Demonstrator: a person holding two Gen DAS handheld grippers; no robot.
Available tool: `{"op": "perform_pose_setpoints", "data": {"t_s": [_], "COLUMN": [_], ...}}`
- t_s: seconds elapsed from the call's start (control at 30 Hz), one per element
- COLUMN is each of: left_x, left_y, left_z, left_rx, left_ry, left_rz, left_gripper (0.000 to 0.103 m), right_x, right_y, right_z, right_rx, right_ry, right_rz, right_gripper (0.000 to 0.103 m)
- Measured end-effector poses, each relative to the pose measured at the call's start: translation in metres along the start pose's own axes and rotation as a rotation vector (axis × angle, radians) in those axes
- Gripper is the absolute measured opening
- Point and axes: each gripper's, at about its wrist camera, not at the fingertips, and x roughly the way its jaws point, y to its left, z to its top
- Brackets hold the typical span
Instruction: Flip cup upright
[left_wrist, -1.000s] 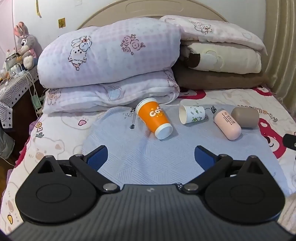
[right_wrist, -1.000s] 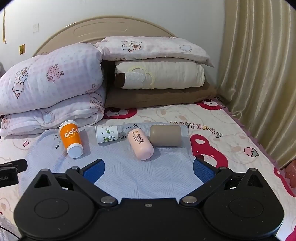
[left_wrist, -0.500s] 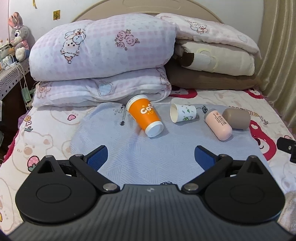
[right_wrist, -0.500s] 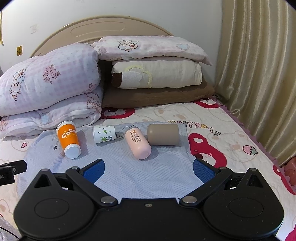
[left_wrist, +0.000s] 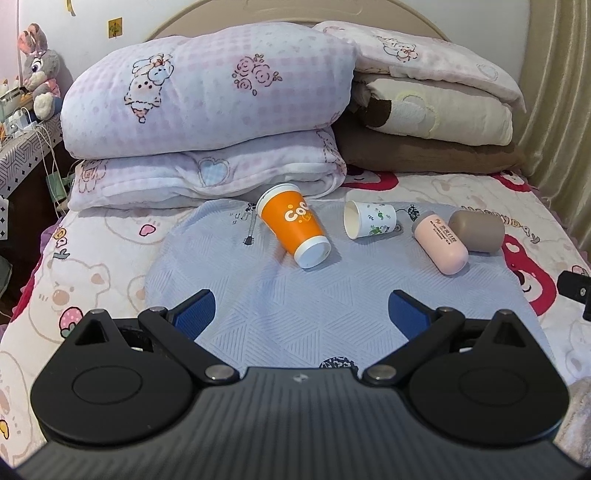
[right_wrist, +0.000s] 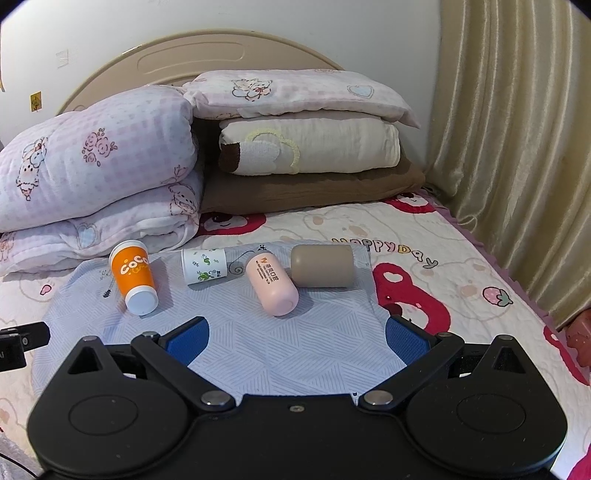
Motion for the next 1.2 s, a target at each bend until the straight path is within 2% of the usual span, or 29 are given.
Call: {"op": "perform_pose_setpoints", "data": {"t_s": [0.87,1.2], "left_x": [0.003,-0.002], "left_y": [0.005,-0.001], "left_z": [-0.003,0.006], "left_rx": [-0.011,-0.015], "left_ry": [0.027,0.072], "left_rz": [0.000,-0.051], "left_gripper": [0.102,0.102], "right_x": [0.002,0.003], "right_y": [-0.001,-0.005], "right_z": [-0.004,-0.003], "right_rx": [0.000,0.035], "right_ry": [0.006,-0.008], "right_rz": [-0.001,0.033], "right_gripper": [0.103,0.103]}}
